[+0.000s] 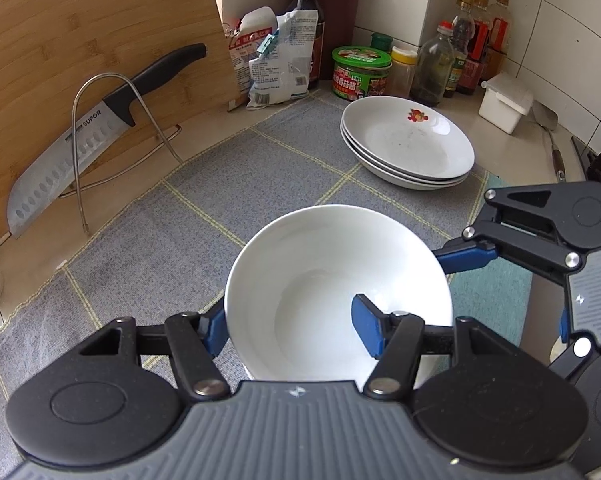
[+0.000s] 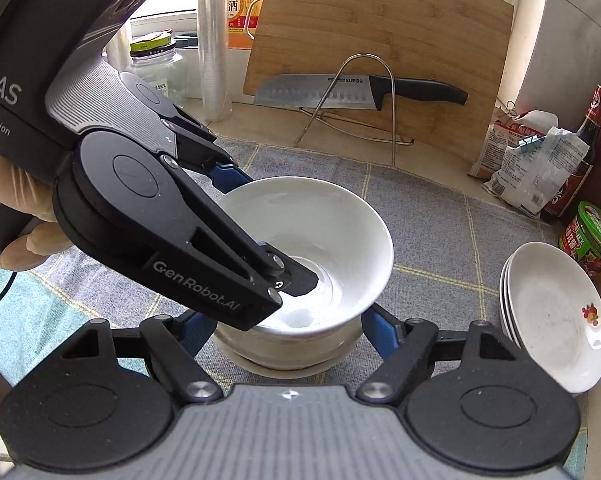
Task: Organize plates and bowls
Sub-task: 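Lower the bowl onto the bowl stack and open both tools, then move both tools to opposite rims of the three-bowl stack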
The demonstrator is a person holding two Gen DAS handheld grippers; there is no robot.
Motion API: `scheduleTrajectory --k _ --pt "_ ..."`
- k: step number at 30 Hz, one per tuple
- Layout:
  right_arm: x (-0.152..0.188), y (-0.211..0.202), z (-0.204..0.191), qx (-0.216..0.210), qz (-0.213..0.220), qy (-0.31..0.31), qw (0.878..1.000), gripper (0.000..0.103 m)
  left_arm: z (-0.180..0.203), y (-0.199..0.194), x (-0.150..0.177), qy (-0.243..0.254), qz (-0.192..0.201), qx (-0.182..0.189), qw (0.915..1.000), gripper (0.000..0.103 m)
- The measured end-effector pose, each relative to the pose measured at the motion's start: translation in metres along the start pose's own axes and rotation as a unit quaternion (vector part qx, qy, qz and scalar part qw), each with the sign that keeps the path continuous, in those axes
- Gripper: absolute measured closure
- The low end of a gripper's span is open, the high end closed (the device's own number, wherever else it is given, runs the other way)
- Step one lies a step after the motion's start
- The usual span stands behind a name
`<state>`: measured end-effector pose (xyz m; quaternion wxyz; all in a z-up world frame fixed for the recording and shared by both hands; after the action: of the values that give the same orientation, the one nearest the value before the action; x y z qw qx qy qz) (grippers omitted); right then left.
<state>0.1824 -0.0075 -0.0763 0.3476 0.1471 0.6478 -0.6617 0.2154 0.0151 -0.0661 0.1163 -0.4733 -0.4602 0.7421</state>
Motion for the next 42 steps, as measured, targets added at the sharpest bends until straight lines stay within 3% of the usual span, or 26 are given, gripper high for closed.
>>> scheduleTrajectory --k 20,23,25,27,31,38,40,42 --pt "0.003 -0.003 -0.008 0.015 -0.003 -0.029 0.999 0.018 -0.002 0.001 0.006 -0.013 -0.005 0.001 0.9999 0.041" --pt "0.005 -0.003 -0.012 0.026 -0.002 -0.042 0.999 0.014 -0.002 0.002 0.007 -0.01 -0.001 0.0 0.9999 0.041" --pt "0.005 -0.007 -0.014 0.027 0.012 -0.049 0.998 0.002 -0.001 0.001 0.006 -0.01 0.004 -0.001 0.9999 0.039" --pt "0.004 -0.014 -0.015 0.029 0.031 -0.058 0.997 0.0 -0.002 -0.002 0.004 -0.014 0.009 0.0 0.9999 0.039" --pt "0.002 -0.02 -0.015 0.02 0.044 -0.063 0.997 0.0 -0.006 -0.012 0.002 -0.023 0.033 -0.007 0.9992 0.029" --pt "0.003 -0.017 -0.019 -0.007 0.044 -0.061 0.997 0.0 -0.025 -0.033 0.006 -0.054 0.067 -0.026 0.996 0.028" --pt "0.004 -0.018 -0.019 -0.015 0.046 -0.056 0.997 0.0 -0.028 -0.039 0.01 -0.063 0.076 -0.032 0.9946 0.018" --pt "0.007 -0.019 -0.017 -0.022 0.048 -0.054 0.997 0.0 -0.029 -0.044 0.015 -0.069 0.087 -0.034 0.9932 0.015"
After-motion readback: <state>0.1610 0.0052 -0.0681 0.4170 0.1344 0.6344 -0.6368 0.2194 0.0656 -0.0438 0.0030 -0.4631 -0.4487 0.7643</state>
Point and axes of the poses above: each gripper's, at about its wrist camera, not at the fingertips, and y roughly the way its jaws point, z to its right, x to its underside, the point moved 5 cm from there along y, roughly the way its jaws point, and after that the axes turned 5 degrees about x, right-handed, at the moved point
